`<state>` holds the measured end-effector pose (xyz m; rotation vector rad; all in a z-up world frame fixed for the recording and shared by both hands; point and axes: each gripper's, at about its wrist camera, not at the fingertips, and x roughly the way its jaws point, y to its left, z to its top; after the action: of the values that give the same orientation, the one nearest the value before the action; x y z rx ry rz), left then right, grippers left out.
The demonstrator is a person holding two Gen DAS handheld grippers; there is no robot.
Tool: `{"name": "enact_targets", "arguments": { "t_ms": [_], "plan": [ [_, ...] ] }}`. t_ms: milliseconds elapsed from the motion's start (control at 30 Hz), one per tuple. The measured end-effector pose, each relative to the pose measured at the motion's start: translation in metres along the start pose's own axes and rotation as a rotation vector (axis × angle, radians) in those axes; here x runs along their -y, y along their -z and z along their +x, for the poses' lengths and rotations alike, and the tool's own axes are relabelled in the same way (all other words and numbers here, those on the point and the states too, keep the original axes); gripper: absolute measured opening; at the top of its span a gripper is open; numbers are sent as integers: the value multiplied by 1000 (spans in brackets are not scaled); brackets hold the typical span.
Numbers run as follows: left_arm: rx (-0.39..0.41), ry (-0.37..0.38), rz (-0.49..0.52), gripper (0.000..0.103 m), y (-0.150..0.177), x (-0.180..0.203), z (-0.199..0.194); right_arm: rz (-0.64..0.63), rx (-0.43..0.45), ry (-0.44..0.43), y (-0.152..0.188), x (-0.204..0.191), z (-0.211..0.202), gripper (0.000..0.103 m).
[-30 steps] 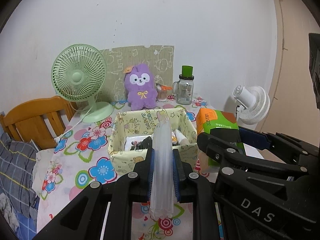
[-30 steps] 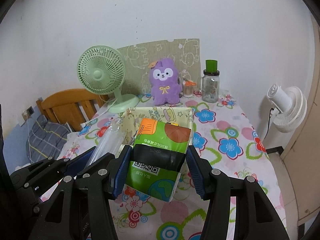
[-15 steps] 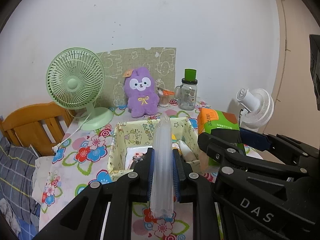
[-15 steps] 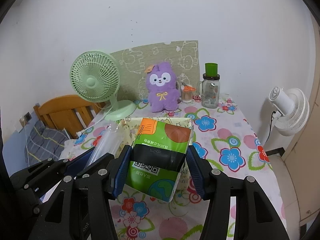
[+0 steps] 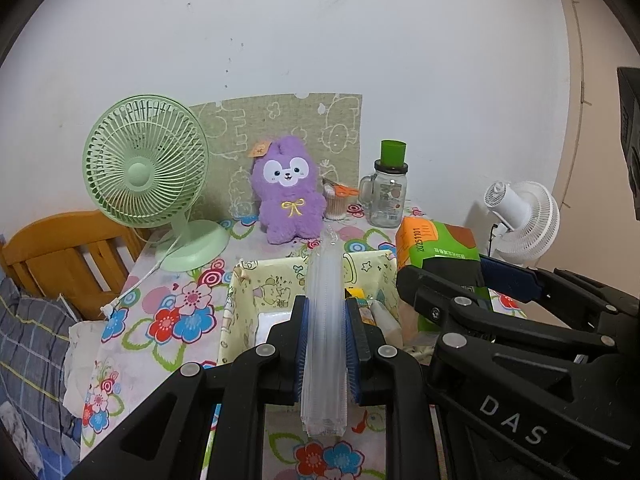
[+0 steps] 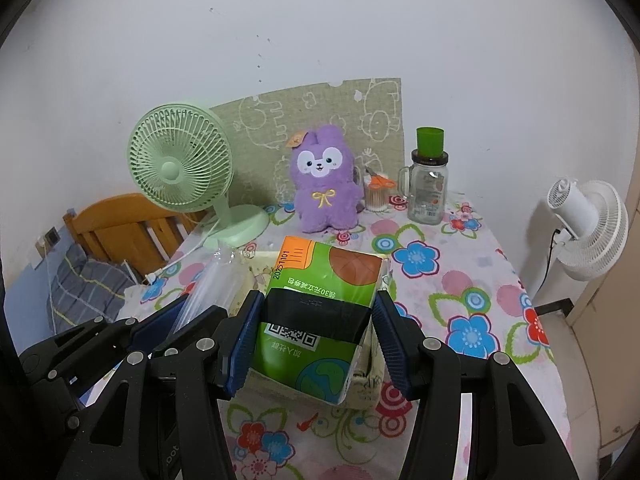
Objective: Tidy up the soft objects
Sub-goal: 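Carry the plastic sheet in the left tool and tissue packet in the right over the fabric box, then open the left tool to drop the plastic sheet while the right tool drops the tissue packet into the box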
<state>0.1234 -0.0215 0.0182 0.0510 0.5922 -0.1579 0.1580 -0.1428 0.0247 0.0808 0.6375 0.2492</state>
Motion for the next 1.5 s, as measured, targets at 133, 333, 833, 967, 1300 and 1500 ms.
{"name": "enact_targets", "arguments": {
  "t_ms": [133,333,833,967,1300,1500],
  "plan": [
    [-8,1,-1,15,-5,-1,11,3,-10,5,-4,4,11,58],
    [-35,15,-1,16,-9,-1,32,17,-39,18,-7,13,30,58],
    [-128,-4,-13,31,-7,-11,95,33,-101,50,-12,26,75,58],
    [-148,-15,-20,46,-2,-14,108,20,-116,49,-11,23,85,58],
    [-187,-18,-3,69,8,-17,118,-7,-159,30,-10,11,115,58],
    [-191,-41,-18,74,9,-26,117,-14,-204,-7,-4,3,130,59]
  ]
}}
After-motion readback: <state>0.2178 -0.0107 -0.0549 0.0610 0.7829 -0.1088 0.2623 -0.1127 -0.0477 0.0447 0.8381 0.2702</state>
